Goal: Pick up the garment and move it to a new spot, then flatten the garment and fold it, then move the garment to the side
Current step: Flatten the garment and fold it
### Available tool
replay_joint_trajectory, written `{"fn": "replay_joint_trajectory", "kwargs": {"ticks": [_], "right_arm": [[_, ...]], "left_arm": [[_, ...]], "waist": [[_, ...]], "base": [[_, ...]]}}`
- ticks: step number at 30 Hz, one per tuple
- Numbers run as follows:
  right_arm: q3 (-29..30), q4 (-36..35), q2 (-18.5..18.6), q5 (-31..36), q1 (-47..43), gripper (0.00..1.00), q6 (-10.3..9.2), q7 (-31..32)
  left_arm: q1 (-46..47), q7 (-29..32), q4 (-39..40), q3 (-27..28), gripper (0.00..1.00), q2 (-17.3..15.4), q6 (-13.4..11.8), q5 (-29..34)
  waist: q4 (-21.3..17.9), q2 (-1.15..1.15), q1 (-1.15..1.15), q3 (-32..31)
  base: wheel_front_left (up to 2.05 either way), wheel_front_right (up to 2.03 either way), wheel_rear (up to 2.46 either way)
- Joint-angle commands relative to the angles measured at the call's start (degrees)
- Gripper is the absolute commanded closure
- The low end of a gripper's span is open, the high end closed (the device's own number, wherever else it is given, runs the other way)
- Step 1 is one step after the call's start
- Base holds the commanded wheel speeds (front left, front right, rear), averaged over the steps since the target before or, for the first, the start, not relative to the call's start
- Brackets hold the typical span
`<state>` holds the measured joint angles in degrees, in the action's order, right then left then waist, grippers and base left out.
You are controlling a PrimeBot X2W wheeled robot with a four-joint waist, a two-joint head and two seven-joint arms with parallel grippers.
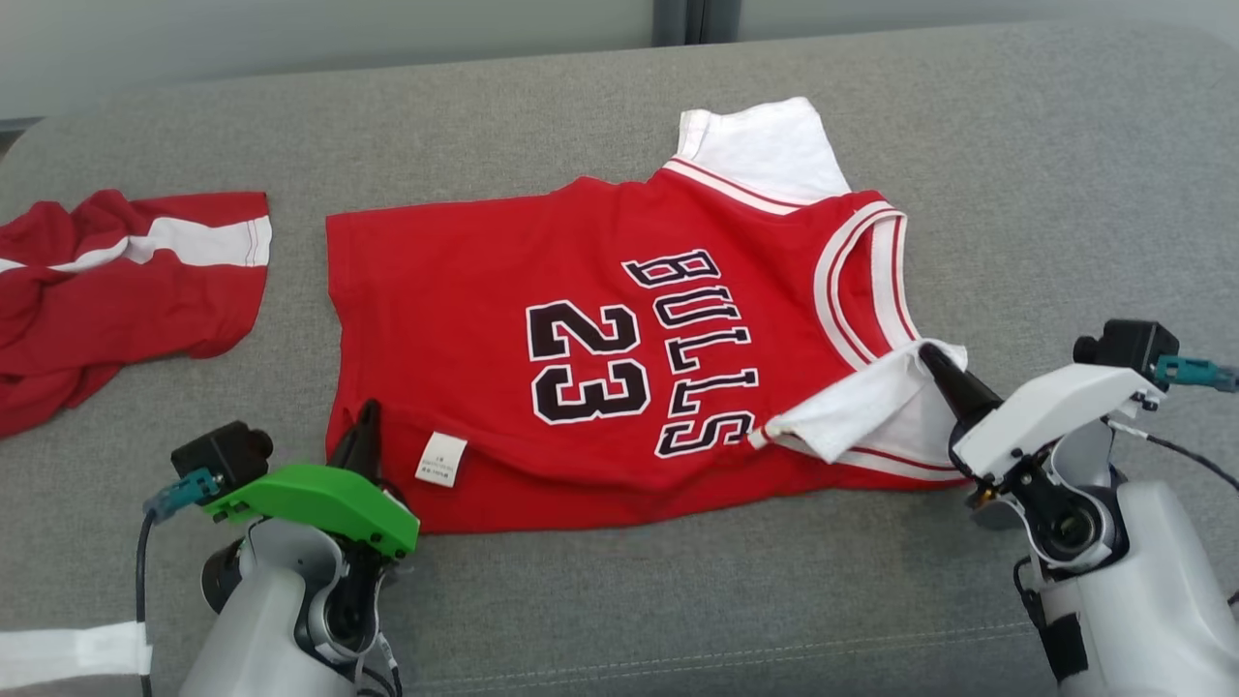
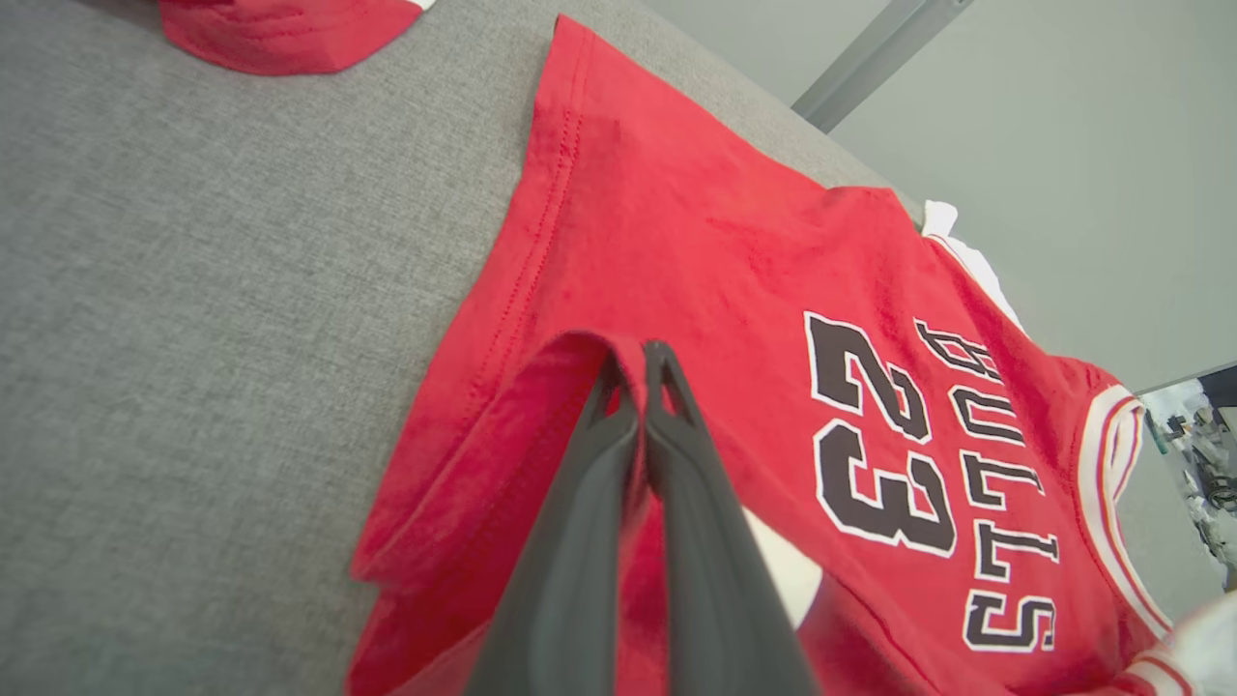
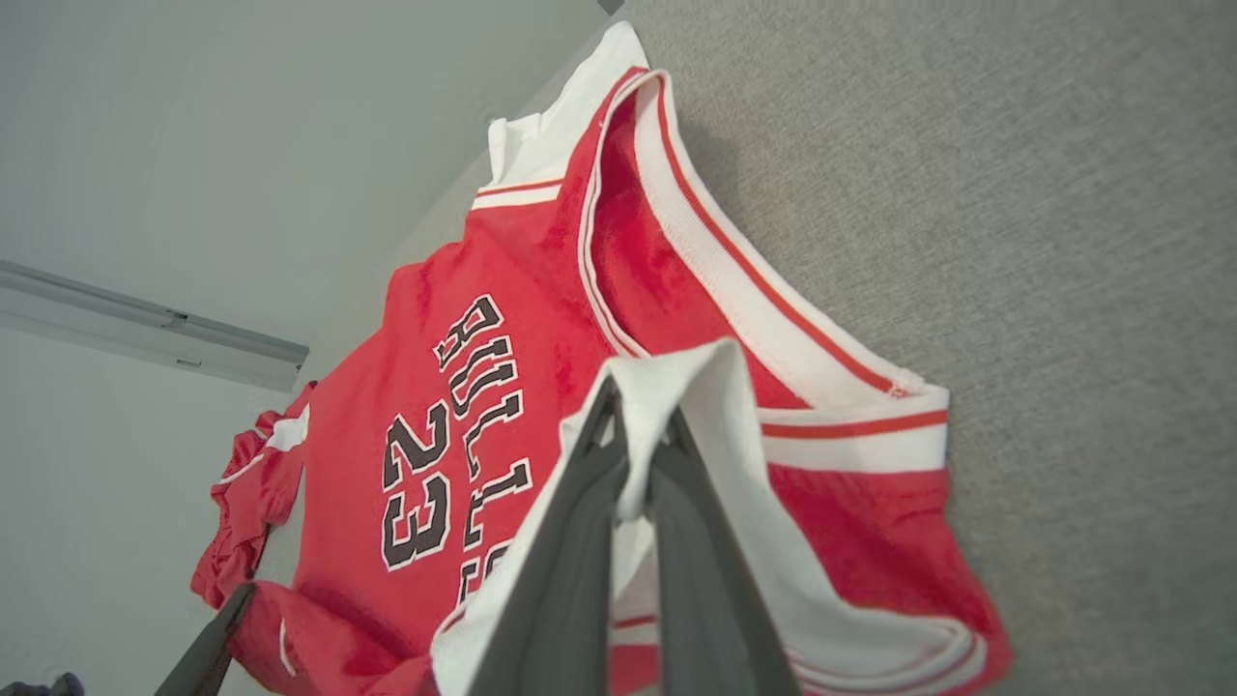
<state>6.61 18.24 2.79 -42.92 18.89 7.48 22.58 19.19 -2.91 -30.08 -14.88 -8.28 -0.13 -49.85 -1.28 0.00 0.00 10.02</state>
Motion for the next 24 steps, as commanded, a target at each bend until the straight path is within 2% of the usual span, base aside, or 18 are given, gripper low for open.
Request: {"fn": "replay_joint_trajectory", "kwargs": {"ticks": [1,9,17,18,24], "right_arm": [[0.3,2.7,0.2,0.8,2.8,1.0,0.02,-1.1],[0.0,13.3,0.2,2.5,11.2,1.0,0.02,-4.1],[0.1,20.3,0.2,3.8,15.6,1.0,0.02,-6.2],[0.2,21.2,0.2,3.9,16.1,0.94,0.02,-6.6],[0.0,25.0,0.2,3.5,19.1,0.71,0.02,-8.2]], "left_arm": [[2.9,-0.7,-2.2,0.1,1.0,0.2,0.4,0.6],[9.4,-2.8,-10.4,-0.5,1.0,0.8,2.4,1.4],[12.2,-4.3,-15.5,-0.6,1.0,0.9,2.7,1.6],[12.4,-4.5,-16.1,-0.5,1.0,0.9,2.8,1.5],[14.0,-5.7,-19.0,-0.5,1.0,1.0,3.5,1.3]], "waist": [[0.5,0.0,0.0,1.6],[0.6,0.0,0.0,3.1],[0.4,0.0,0.0,3.4],[0.4,0.0,0.0,3.4],[0.1,0.0,0.0,3.4]], "base": [[0.0,0.0,0.0],[0.0,0.0,0.0],[0.0,0.0,0.0],[0.0,0.0,0.0],[0.0,0.0,0.0]]}}
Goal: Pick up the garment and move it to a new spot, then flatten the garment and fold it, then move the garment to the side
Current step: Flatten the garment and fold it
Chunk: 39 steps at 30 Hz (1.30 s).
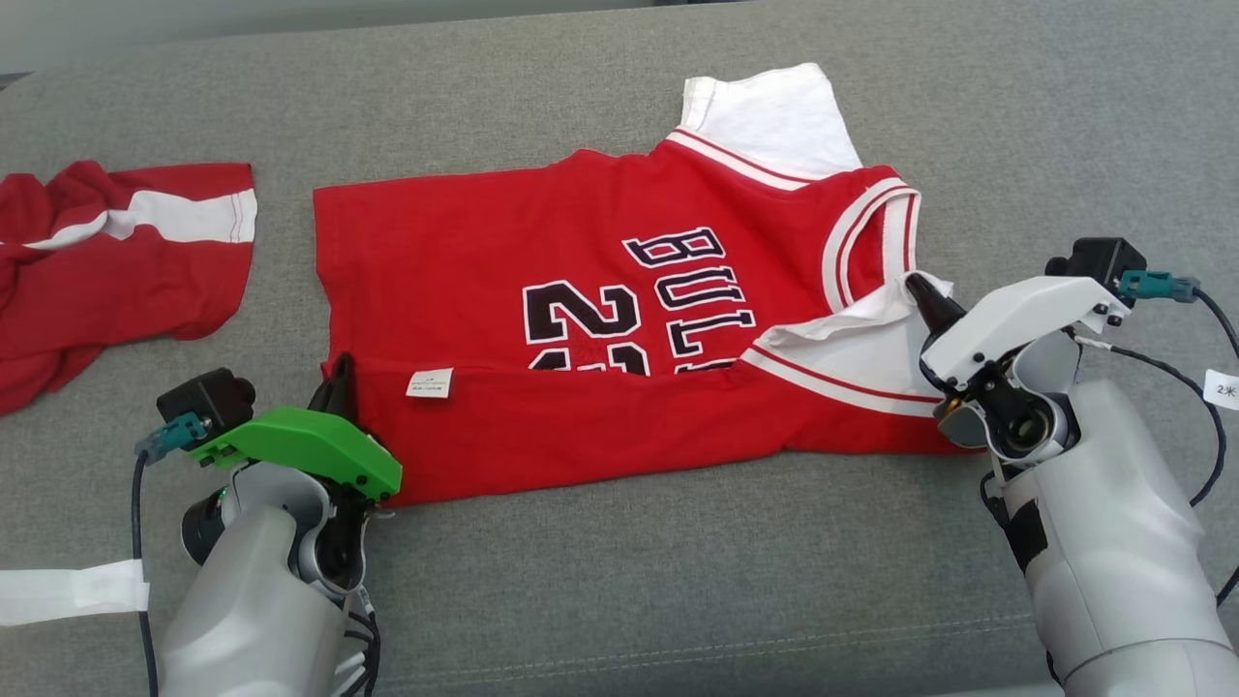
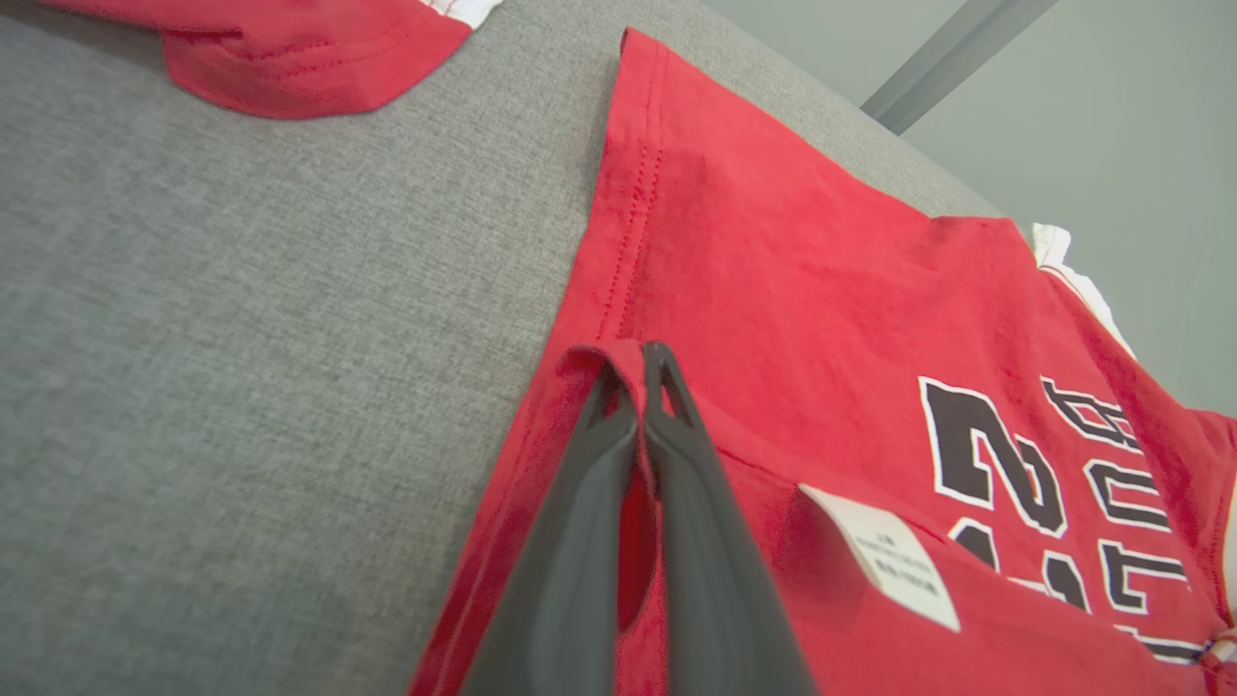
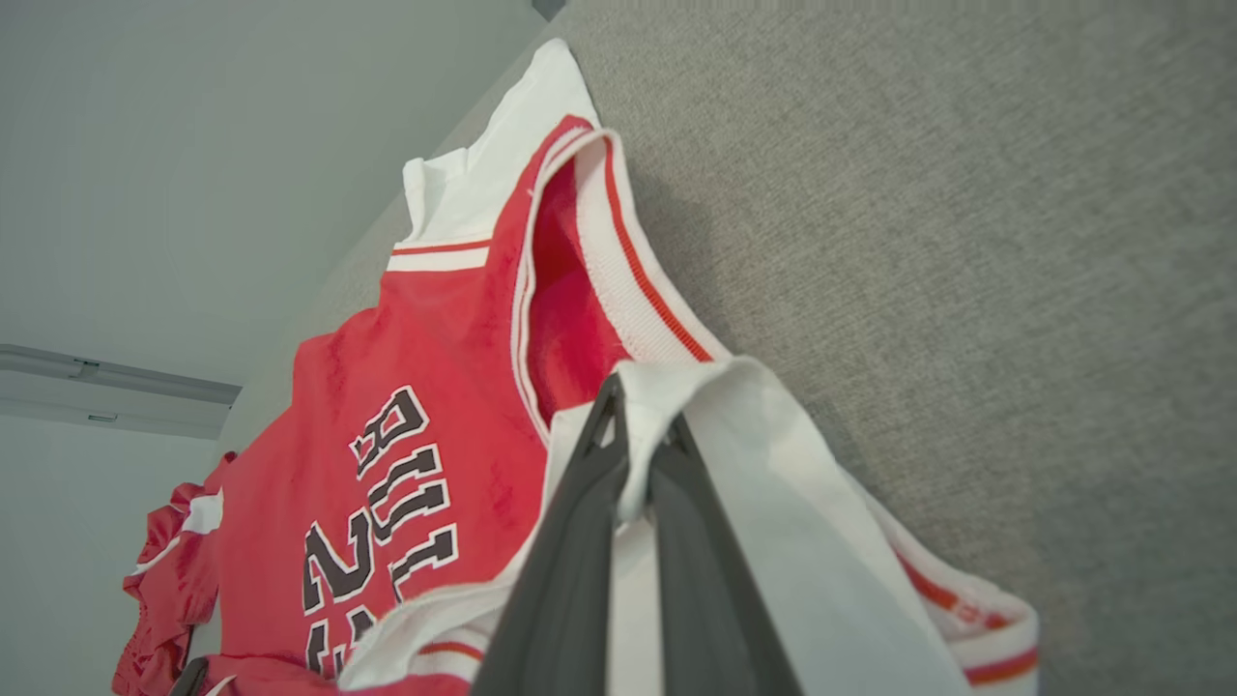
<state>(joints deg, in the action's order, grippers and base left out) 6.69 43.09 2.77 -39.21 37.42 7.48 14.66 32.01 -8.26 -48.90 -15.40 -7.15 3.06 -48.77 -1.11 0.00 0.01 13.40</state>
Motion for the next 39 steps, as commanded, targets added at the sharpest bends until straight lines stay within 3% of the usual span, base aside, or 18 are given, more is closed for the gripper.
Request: {"fn": "replay_joint_trajectory", "kwargs": {"ticks": [1,2,3,4,5,15,25,30,39], "right_arm": [[-0.1,0.7,0.2,-0.2,1.0,0.63,0.02,-0.6],[-0.2,1.4,0.2,-0.2,1.4,0.52,0.02,-0.8],[-0.3,1.9,0.2,-0.3,1.9,0.04,0.02,-1.1],[-0.4,2.4,0.2,-0.2,2.4,0.0,0.02,-1.5],[-0.4,2.9,0.2,-0.2,2.8,0.0,0.02,-1.8],[0.3,3.6,0.6,0.7,5.0,0.0,0.02,-2.2],[0.2,-8.3,2.1,-2.6,1.4,0.0,0.02,-0.9],[1.4,-15.0,2.9,-4.0,-2.7,0.0,0.02,-0.4],[4.7,-30.3,1.9,-3.5,-18.0,0.0,0.02,-0.1]], "left_arm": [[1.3,-0.4,-0.5,0.0,1.0,-0.1,0.5,0.2],[1.5,-0.6,-0.9,-0.1,1.0,-0.1,0.6,0.1],[1.8,-0.6,-1.2,-0.1,0.69,0.0,0.7,0.1],[2.1,-0.8,-1.5,-0.2,0.28,0.0,0.8,0.1],[2.3,-1.0,-1.8,-0.3,0.0,0.1,0.9,0.2],[3.0,-2.1,-3.0,-0.3,0.0,-0.8,1.6,-0.1],[-3.3,-3.7,2.5,-0.1,0.0,-2.5,2.3,-0.6],[-8.1,-3.6,6.7,0.0,0.0,-3.1,1.3,-0.9],[-20.4,2.7,18.6,0.2,0.0,-4.0,-4.4,-3.8]], "waist": [[-0.1,0.0,-0.01,0.0],[-0.2,0.0,-0.01,0.0],[-0.2,0.0,-0.01,0.0],[-0.2,0.0,-0.01,-0.1],[-0.2,0.0,-0.01,-0.1],[-0.4,0.0,-0.01,-0.8],[-1.0,0.0,-0.01,-2.2],[-1.0,0.0,-0.01,-3.0],[-1.0,0.0,-0.01,-4.5]], "base": [[0.0,0.0,0.0],[0.0,0.0,0.0],[0.0,0.0,0.0],[0.0,0.0,0.0],[0.0,0.0,0.0],[0.0,0.0,0.0],[0.0,0.0,0.0],[0.0,0.0,0.0],[0.0,0.0,0.0]]}}
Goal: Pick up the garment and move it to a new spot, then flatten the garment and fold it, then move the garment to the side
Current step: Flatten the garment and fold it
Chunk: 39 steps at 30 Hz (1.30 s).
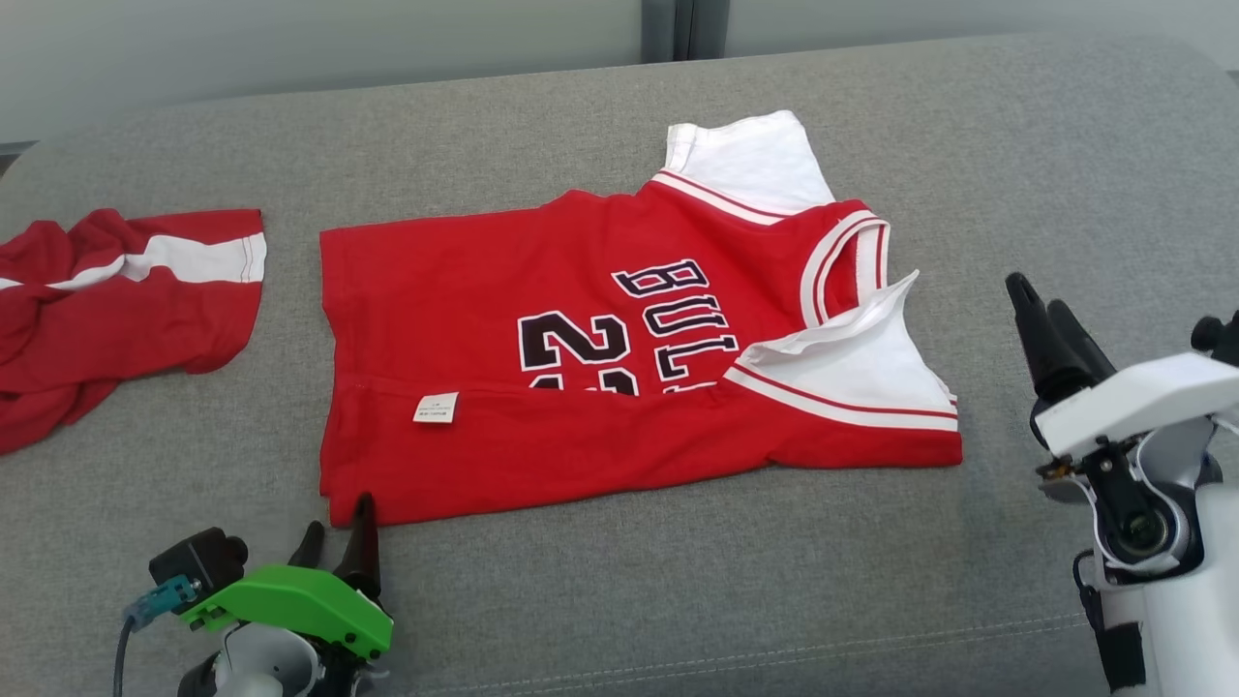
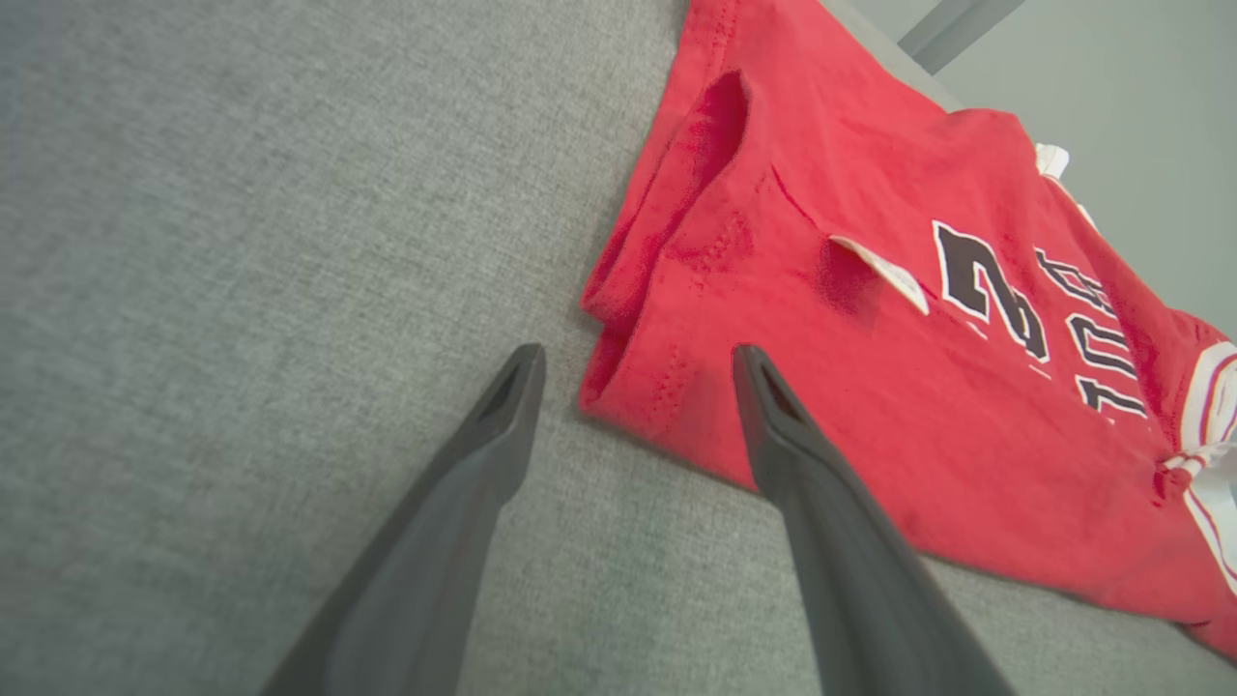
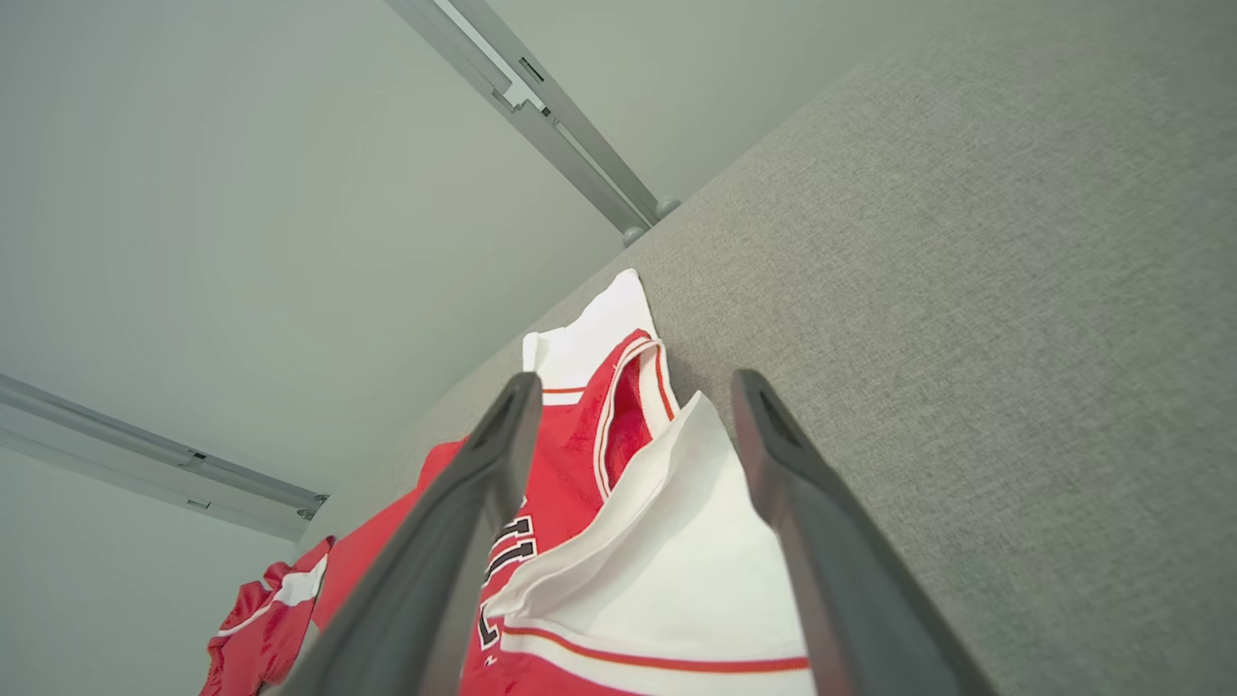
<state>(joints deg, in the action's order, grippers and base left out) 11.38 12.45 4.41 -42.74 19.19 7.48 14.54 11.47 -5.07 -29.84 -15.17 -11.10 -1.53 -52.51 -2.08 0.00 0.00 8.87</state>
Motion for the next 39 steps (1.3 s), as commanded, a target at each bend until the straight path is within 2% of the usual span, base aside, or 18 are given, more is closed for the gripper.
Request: {"fn": "replay_joint_trajectory", "kwargs": {"ticks": [1,4,11,18,20,22,23,25,31,39], "right_arm": [[0.2,-0.8,0.0,0.3,-1.2,0.0,0.02,-0.1],[0.5,-3.3,-0.8,0.6,-4.9,0.0,0.02,-0.4],[0.3,-5.1,-1.4,-1.3,-9.9,0.0,0.02,-1.6],[-2.2,-1.9,-1.5,-3.5,-11.8,0.0,0.02,-3.2],[-3.0,-0.2,-1.4,-3.3,-11.9,0.0,0.02,-3.9],[-3.7,1.6,-1.4,-3.5,-11.6,0.0,0.02,-4.8],[-4.4,3.7,-1.4,-3.7,-11.0,0.0,0.02,-5.5],[-5.1,5.9,-1.4,-4.1,-10.2,0.0,0.02,-6.3],[-7.6,12.2,-1.4,-5.3,-7.0,0.0,0.02,-8.5],[-9.2,22.1,-1.5,-6.5,-2.0,0.0,-0.03,-9.9]], "left_arm": [[-0.8,0.4,0.7,0.0,0.0,0.0,-0.4,-0.3],[-2.9,2.3,3.7,0.2,0.0,0.2,-1.7,-1.5],[-4.7,4.7,7.5,2.1,0.0,1.2,-2.5,-5.7],[-2.4,3.8,5.9,3.8,0.0,2.4,-1.3,-7.7],[-1.6,3.2,4.8,4.5,0.12,2.8,-0.6,-8.7],[-0.8,2.7,3.4,5.0,0.36,3.3,0.0,-9.3],[0.3,1.9,1.6,5.1,0.64,3.8,0.7,-9.5],[1.4,0.9,0.1,5.1,1.0,4.0,1.8,-9.4],[3.4,-0.6,-3.1,4.5,1.0,4.8,4.0,-9.1],[4.8,-1.3,-4.2,3.5,1.0,5.3,5.3,-8.7]], "waist": [[-0.1,0.0,0.0,0.0],[-0.2,0.0,0.0,0.1],[-1.3,0.0,0.0,0.4],[-2.4,0.0,0.0,0.5],[-2.5,0.0,0.0,0.6],[-2.5,0.0,0.0,0.7],[-2.4,0.0,0.0,0.8],[-2.3,0.0,0.0,0.9],[-1.6,0.0,0.0,1.4],[0.0,0.0,0.0,2.4]], "base": [[0.0,0.0,0.0],[0.0,0.0,0.0],[0.0,0.0,0.0],[0.0,0.0,0.0],[0.0,0.0,0.0],[0.0,0.0,0.0],[0.0,0.0,0.0],[0.0,0.0,0.0],[0.0,0.0,0.0],[0.0,0.0,0.0]]}}
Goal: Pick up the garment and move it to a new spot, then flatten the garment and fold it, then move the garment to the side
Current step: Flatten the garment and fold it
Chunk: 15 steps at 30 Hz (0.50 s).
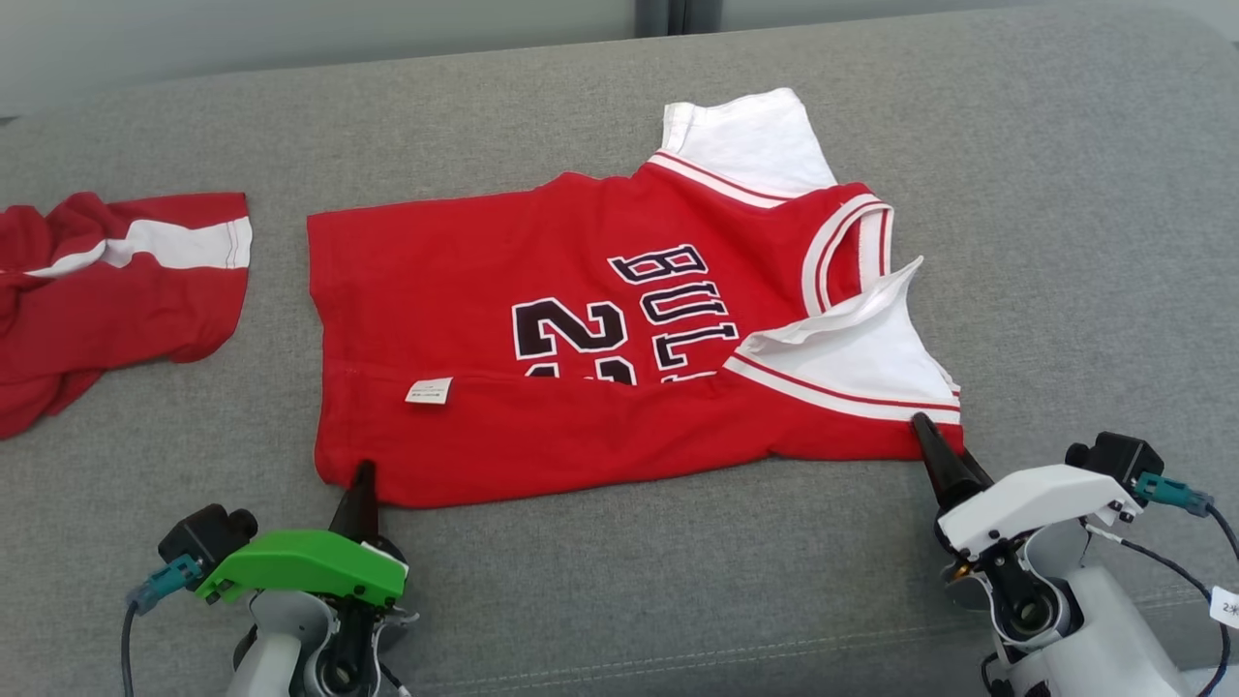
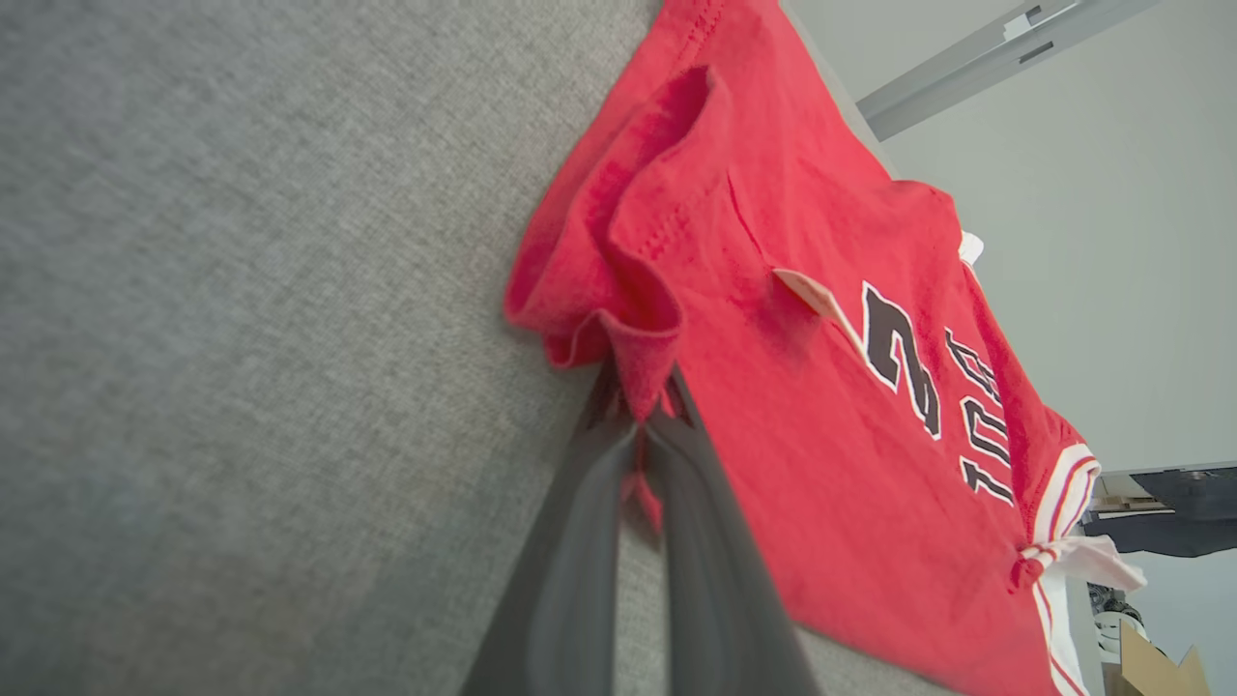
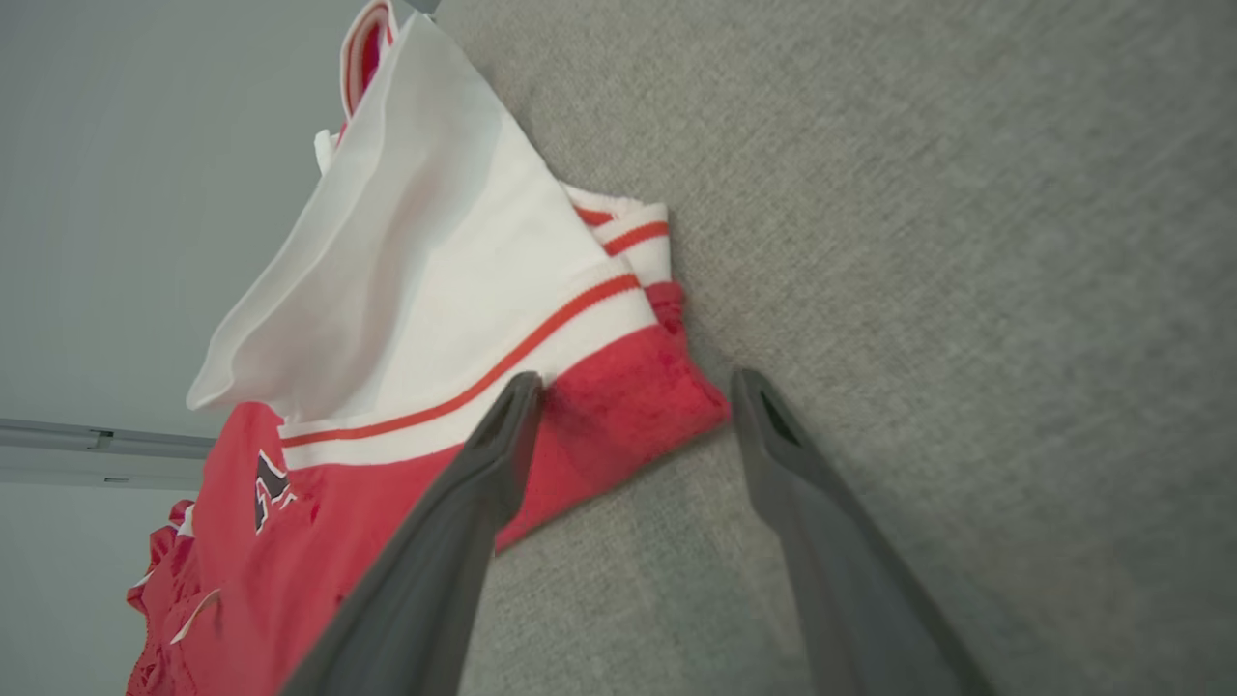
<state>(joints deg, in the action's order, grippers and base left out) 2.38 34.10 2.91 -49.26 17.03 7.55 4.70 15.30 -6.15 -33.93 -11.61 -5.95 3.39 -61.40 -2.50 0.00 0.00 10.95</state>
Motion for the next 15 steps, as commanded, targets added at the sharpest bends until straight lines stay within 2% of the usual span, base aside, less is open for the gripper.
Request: {"fn": "replay_joint_trajectory", "kwargs": {"ticks": [1,4,5,6,9,10,15], "right_arm": [[-0.2,1.8,0.0,0.0,0.9,0.0,-0.12,-0.3],[-0.8,4.6,-0.1,-1.0,3.0,0.0,-0.12,-0.9],[-1.2,5.1,-0.2,-1.3,3.6,0.11,-0.12,-1.2],[-1.5,5.3,-0.2,-1.5,4.2,0.45,-0.12,-1.4],[-2.2,4.9,0.2,-2.1,5.2,0.79,-0.12,-2.5],[-2.3,4.4,0.5,-2.5,5.4,1.0,-0.11,-2.7],[-2.2,0.4,2.3,-6.1,5.7,1.0,-0.07,-2.2]], "left_arm": [[1.1,-0.3,-0.1,-0.2,1.0,0.2,0.4,0.2],[1.4,-0.5,0.2,-0.5,1.0,0.3,0.7,0.3],[1.5,-0.6,0.3,-0.5,1.0,0.4,0.8,0.4],[1.6,-0.7,0.4,-0.6,1.0,0.4,0.8,0.5],[1.5,-1.3,1.1,-0.7,1.0,0.4,1.1,0.5],[1.3,-1.5,1.4,-0.8,1.0,0.5,1.3,0.3],[-0.2,-2.8,4.1,-0.7,1.0,0.6,2.2,-0.3]], "waist": [[0.7,0.0,0.0,0.5],[1.5,0.0,0.0,0.9],[1.7,0.0,0.0,1.0],[1.8,0.0,0.0,1.1],[2.0,0.0,0.0,1.2],[2.0,0.0,0.0,1.2],[1.5,0.0,0.0,1.0]], "base": [[0.0,0.0,0.0],[0.0,0.0,0.0],[0.0,0.0,0.0],[0.0,0.0,0.0],[0.0,0.0,0.0],[0.0,0.0,0.0],[0.0,0.0,0.0]]}}
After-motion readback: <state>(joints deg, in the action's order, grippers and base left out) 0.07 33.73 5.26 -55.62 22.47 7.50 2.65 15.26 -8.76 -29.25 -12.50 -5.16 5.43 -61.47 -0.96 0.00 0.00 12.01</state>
